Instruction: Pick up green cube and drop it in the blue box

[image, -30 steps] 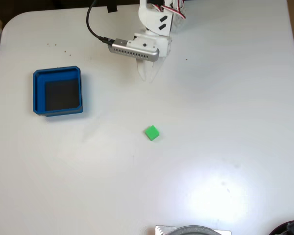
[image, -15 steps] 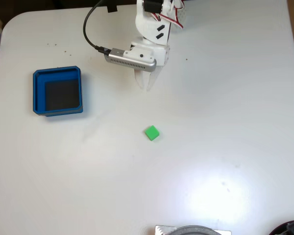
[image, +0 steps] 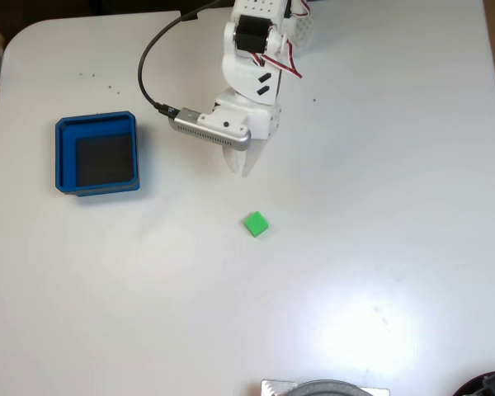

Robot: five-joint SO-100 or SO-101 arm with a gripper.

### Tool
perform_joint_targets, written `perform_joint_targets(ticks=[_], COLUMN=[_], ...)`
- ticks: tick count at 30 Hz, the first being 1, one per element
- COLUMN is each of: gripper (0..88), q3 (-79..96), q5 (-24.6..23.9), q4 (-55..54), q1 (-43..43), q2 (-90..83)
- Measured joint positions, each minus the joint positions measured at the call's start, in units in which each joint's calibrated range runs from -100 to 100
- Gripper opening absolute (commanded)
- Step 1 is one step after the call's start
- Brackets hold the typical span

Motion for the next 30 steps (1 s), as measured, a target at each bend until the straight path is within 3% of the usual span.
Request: perform_joint_targets(ticks=[12, 30], gripper=[1.3, 1.4], q3=[-6.7, -10.6], q5=[-5.9, -8.7], q4=[0.0, 0.2], q1=[-0.6, -5.4], q2=[6.5, 14.6])
